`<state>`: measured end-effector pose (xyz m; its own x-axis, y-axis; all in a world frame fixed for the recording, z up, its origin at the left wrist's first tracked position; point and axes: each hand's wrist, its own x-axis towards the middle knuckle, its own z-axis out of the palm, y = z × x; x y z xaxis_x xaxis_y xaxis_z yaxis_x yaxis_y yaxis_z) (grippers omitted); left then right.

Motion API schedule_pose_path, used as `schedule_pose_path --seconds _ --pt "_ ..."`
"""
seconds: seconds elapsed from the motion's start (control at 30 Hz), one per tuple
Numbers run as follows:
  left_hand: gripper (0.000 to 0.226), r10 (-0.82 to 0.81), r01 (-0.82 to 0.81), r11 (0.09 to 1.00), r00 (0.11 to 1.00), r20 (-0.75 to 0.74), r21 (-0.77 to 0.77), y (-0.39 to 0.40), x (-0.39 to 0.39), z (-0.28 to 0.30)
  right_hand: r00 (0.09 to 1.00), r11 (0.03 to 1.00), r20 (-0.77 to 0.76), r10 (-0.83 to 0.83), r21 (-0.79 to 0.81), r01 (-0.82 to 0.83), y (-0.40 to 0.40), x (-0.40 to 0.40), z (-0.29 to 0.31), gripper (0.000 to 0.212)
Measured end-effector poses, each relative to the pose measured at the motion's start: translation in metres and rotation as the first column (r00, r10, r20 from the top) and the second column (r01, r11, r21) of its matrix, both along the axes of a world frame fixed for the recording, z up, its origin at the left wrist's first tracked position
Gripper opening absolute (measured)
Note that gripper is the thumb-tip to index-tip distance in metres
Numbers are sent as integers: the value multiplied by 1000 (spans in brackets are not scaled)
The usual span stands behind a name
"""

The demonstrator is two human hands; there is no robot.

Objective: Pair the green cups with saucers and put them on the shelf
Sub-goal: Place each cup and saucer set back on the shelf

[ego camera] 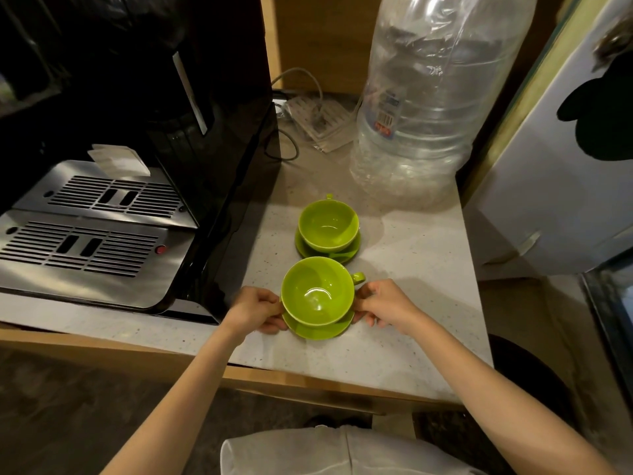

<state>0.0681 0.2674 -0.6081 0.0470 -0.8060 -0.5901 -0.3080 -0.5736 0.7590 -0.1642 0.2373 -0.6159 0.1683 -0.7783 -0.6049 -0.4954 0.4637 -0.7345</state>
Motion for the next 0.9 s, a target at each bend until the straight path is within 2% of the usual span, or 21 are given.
schedule_pose_path --seconds 0.2,0.37,0.73,0.9 --pt "9 -13 12 1000 998 -60 -15 0 -6 -1 997 998 61 -38 -48 41 6 -13 1 8" --pt "6 -64 53 994 991 -121 -94 -5 -19 20 988 994 131 -78 -63 86 11 -34 27 6" --pt "6 -176 106 955 954 -241 -277 -50 -66 119 936 938 279 -215 -209 277 -12 -81 122 5" --pt "10 -213 119 920 952 -221 -373 -86 -87 178 907 890 345 -243 -293 350 -32 -98 182 9"
